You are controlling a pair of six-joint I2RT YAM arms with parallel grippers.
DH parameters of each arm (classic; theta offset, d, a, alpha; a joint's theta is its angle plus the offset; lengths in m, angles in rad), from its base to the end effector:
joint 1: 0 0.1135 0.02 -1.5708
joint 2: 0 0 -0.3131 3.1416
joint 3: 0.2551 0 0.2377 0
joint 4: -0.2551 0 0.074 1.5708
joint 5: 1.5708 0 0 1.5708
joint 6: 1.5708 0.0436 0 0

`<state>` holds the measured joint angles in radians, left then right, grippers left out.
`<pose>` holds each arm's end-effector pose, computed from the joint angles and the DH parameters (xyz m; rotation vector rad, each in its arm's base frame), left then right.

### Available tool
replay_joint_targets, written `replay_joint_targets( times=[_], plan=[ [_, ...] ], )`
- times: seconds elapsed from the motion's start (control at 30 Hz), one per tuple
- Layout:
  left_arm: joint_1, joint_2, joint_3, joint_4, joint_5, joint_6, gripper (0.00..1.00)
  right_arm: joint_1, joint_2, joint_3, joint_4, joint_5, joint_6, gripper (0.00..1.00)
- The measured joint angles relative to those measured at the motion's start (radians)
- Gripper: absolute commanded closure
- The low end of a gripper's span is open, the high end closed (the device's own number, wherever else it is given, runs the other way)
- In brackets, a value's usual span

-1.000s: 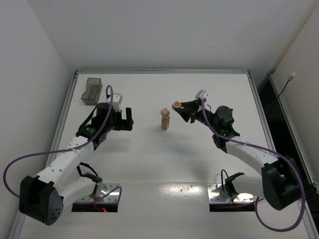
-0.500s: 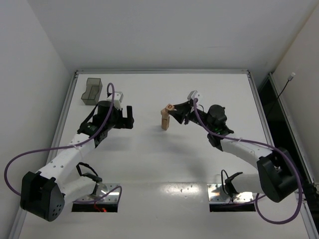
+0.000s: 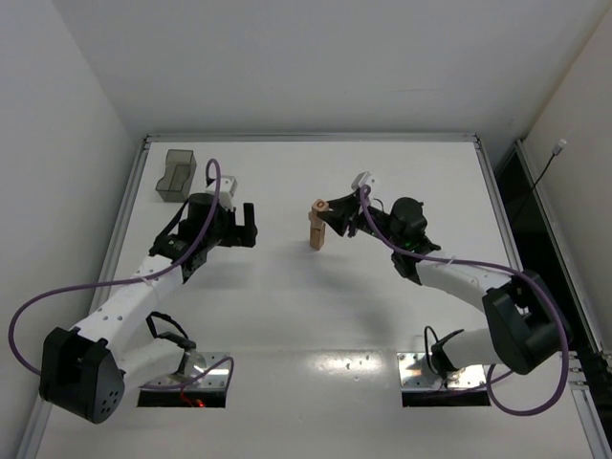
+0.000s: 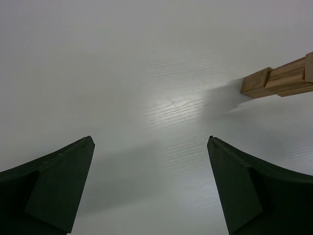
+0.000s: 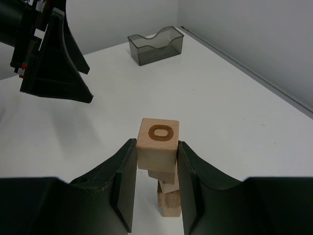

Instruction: Build the wood block tower

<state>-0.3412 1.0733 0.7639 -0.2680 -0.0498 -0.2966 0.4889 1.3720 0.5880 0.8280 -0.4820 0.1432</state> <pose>0.1952 -0.0670 0.3116 0.0191 2.1642 -0.3166 0.2341 0.1474 0.3054 -0.6573 1.4552 0.8636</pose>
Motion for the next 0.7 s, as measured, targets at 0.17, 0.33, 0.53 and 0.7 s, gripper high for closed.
replay_joint_targets(
  times=[0.17,0.33,0.53,0.7],
  plan=[
    [0.0,0.016,0.0,0.002,0.0,0.0,0.0,0.0,0.009,0.014,0.002,0.001,-0.002,1.0],
    [0.0,0.021,0.0,0.01,0.0,0.0,0.0,0.0,0.025,0.033,0.0,0.003,-0.004,1.0],
    [0.0,0.037,0.012,0.022,0.0,0.0,0.0,0.011,0.048,0.058,-0.006,0.007,-0.004,1.0],
    [0.0,0.044,0.015,0.024,0.0,0.0,0.0,0.011,0.057,0.069,-0.013,0.008,-0.004,1.0]
  ],
)
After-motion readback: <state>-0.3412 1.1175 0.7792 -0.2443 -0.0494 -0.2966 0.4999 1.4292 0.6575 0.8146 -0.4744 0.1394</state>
